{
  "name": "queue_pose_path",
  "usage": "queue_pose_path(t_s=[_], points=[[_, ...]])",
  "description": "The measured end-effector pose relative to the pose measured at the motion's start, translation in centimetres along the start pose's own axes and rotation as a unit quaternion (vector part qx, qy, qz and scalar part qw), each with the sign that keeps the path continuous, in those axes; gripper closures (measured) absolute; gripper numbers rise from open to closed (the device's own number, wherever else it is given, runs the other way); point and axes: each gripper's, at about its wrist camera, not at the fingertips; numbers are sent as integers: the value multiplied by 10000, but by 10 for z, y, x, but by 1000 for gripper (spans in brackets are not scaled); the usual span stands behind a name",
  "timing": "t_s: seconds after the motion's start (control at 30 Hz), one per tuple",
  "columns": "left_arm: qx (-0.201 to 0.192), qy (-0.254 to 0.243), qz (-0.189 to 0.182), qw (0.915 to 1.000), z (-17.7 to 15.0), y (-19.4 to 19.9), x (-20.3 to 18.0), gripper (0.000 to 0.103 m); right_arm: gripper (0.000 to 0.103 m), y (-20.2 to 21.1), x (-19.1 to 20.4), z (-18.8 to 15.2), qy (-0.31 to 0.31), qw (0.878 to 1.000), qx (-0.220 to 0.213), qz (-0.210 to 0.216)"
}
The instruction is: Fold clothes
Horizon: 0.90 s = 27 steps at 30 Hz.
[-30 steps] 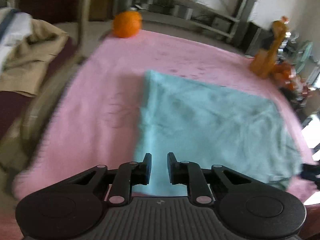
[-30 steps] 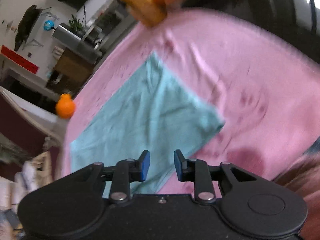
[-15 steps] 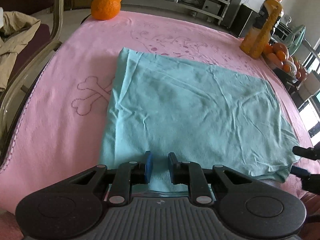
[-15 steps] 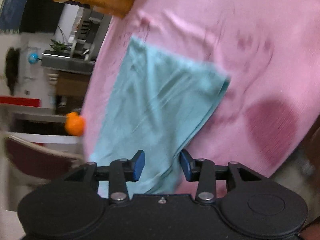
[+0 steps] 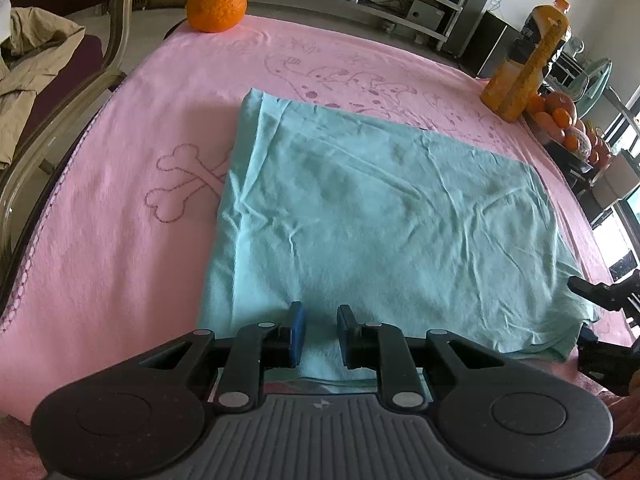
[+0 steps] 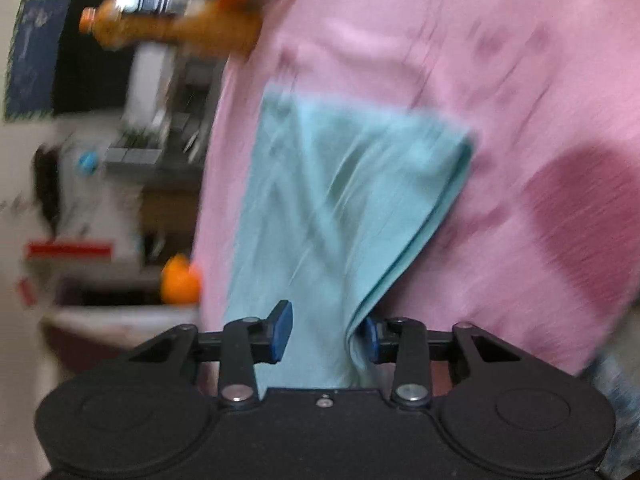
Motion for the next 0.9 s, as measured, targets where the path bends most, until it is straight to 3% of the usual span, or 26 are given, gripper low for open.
queue_pose_path(t_s=[0.03, 0.13, 0.23, 0.37, 0.5, 0.53, 0.6, 0.7, 0.77, 0.83, 0.9], points=[[5, -1, -2, 10000, 0, 0, 0, 85, 68, -1, 0, 1, 3, 10000, 15, 24], [25, 7, -23, 10000, 0, 1, 1, 85, 67, 4, -2, 13, -196, 9971, -721, -107], [53, 37, -29, 10000, 1, 1, 3, 81, 68, 1, -7, 17, -322, 9954, -900, -75], [86, 31, -30, 10000, 1, 2, 3, 80, 80, -1, 2, 14, 262, 9942, -1014, -232], [125, -59, -42, 9999, 2, 3, 3, 80, 88, 4, -2, 24, 127, 9880, -1447, -523], [145, -85, -35, 9999, 2, 5, 4, 81, 98, 4, -5, 26, 23, 9870, -1499, -585], [141, -198, 22, 9997, 1, 14, 5, 88, 99, 4, 3, 24, 318, 9846, -1539, -766], [77, -462, 300, 9985, 0, 23, 7, 89, 99, 5, 18, 19, 731, 9787, -1655, -974], [245, -502, 425, 9975, -1, 20, 12, 90, 99, 7, 28, 14, 1037, 9728, -1747, -1114], [336, -704, 379, 9962, 1, 17, 9, 90, 99, 9, 43, 3, 1552, 9616, -1848, -1306], [391, -890, 337, 9947, 2, 17, 6, 89, 99, 7, 71, -14, 2349, 9415, -1939, -1440]])
Point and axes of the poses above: each gripper's, at about its wrist camera, not at the fingertips, and y roughly against the way its jaws point, x to its left, z to its top, and after that the axes turned 14 degrees about -x, right-handed
